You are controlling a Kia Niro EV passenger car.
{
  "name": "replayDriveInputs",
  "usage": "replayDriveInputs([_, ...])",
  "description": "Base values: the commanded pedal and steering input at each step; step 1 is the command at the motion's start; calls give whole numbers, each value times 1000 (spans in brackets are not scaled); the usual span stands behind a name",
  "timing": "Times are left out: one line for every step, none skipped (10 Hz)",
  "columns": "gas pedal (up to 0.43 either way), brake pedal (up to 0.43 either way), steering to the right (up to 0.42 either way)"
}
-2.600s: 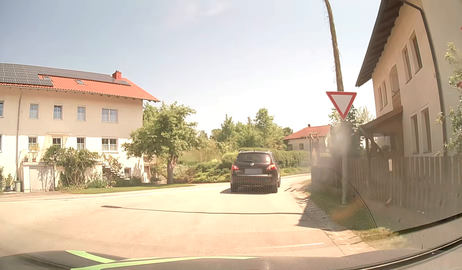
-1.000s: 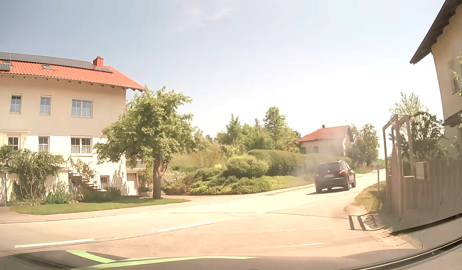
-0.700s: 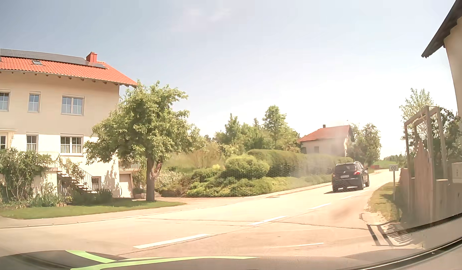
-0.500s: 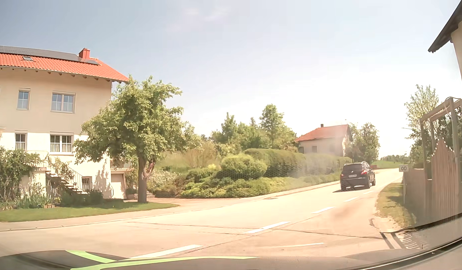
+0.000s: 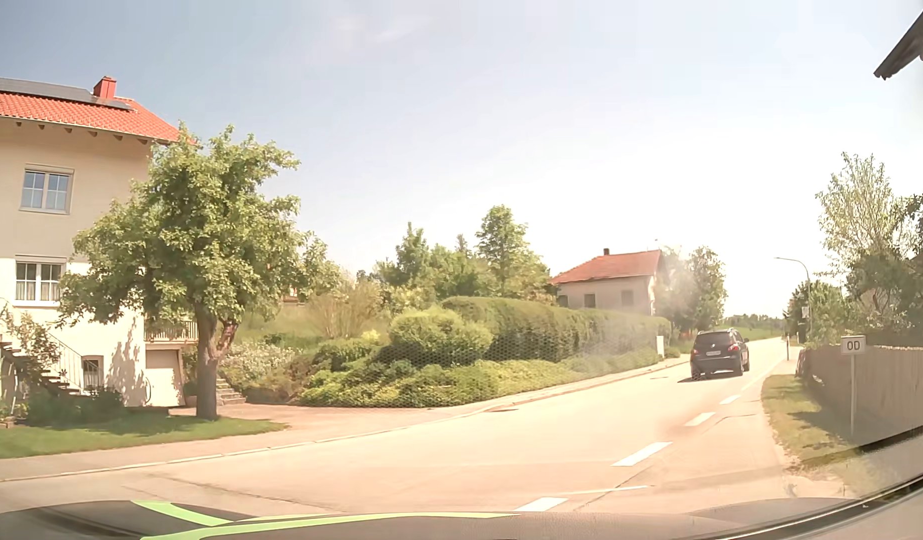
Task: Follow the waypoints while adhering to traffic rules and regulations
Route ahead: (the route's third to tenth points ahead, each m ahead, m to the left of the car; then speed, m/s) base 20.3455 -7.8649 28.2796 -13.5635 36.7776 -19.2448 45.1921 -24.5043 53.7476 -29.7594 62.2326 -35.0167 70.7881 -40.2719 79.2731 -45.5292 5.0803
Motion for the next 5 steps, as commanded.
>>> replayDriveInputs([240,0,159])
replayDriveInputs([240,0,164])
replayDriveInputs([240,0,169])
replayDriveInputs([240,0,170])
replayDriveInputs([240,0,170])
